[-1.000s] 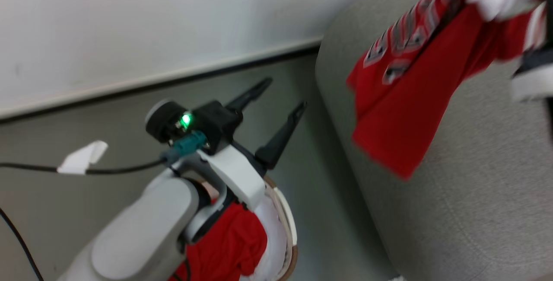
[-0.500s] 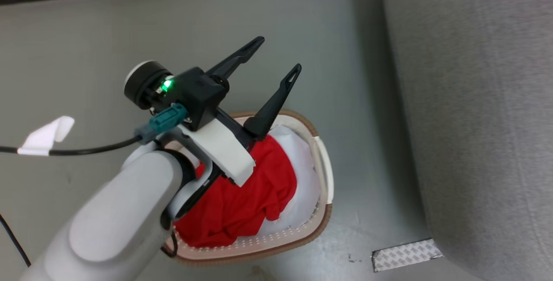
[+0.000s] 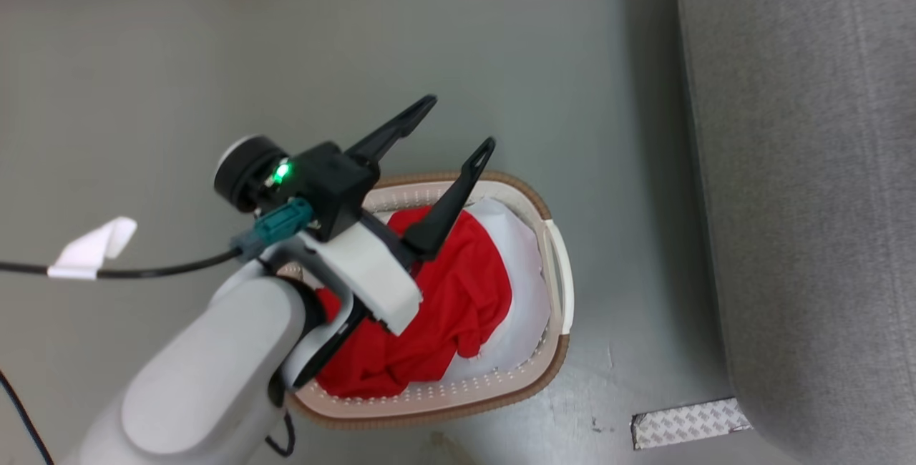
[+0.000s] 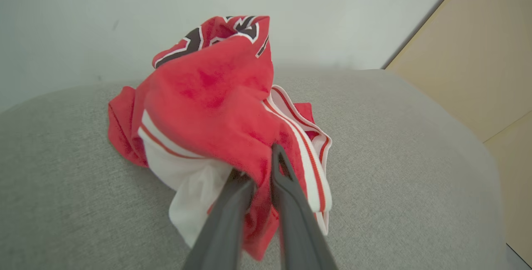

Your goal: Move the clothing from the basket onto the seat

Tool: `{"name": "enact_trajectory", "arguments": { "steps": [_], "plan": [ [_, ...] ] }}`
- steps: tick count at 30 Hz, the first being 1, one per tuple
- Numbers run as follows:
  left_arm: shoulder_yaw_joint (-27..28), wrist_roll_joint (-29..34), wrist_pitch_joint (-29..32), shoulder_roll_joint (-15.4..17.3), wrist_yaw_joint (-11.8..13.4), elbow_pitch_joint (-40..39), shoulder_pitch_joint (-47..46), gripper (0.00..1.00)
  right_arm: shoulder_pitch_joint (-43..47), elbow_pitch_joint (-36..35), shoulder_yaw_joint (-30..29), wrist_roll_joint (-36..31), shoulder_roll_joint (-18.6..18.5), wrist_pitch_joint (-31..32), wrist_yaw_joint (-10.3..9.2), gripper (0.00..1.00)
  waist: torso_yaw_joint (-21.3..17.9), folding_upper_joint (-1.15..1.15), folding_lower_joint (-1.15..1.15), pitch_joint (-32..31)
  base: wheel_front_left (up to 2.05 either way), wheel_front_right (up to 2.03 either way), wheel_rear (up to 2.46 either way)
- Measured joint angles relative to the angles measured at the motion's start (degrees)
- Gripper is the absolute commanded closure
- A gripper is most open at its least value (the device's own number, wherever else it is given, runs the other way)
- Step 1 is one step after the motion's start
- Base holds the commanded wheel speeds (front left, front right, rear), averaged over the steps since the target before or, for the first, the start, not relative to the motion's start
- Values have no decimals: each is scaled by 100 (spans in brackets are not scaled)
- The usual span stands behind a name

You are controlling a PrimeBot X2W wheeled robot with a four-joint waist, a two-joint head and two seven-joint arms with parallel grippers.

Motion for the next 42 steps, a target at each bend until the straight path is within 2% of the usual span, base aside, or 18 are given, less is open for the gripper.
{"name": "enact_trajectory", "arguments": {
  "steps": [1, 7, 12, 17, 21, 31, 37, 42],
  "plan": [
    [1, -20, -24, 12, 9, 25, 55, 0, 20, 48, -5, -100, 47, -131, 0, 0, -9, 0, 0, -41, 0, 0, 0],
    [48, -187, -216, 101, 124, 264, 483, 0, 361, 300, 60, -308, 202, -726, 0, 0, -79, 0, -1, -471, 0, 0, 0],
    [137, -381, -457, 111, 280, 501, 961, 0, 928, 420, 542, -158, 348, -1213, 0, 0, -130, 0, -1, -994, 0, 0, 0],
    [288, -612, -792, 91, 450, 759, 1492, 0, 1592, 470, 1416, 339, 411, -1647, 0, 0, -141, 0, -2, -1586, 0, 0, 0],
    [452, -740, -1140, 82, 683, 983, 1923, 0, 2209, 197, 2260, 918, 435, -1861, 0, 0, -113, 0, -3, -2067, 0, 0, 0],
    [937, -788, -1616, 1, 1157, 1400, 3087, 0, 4321, -1152, 4142, 2435, 461, -1947, 0, 0, 235, 0, -3, -3140, 0, 0, 0],
    [1548, -439, -1645, -248, 1148, 1190, 3741, 0, 5286, -1791, 4634, 2847, 459, -1947, 0, 0, 627, 0, -3, -3540, 0, 0, 0],
    [2164, 55, -1648, -637, 918, 1010, 4214, 0, 5787, -1849, 4722, 3116, 457, -1951, 0, 0, 898, 0, -3, -3740, 0, 0, 0]
  ]
}}
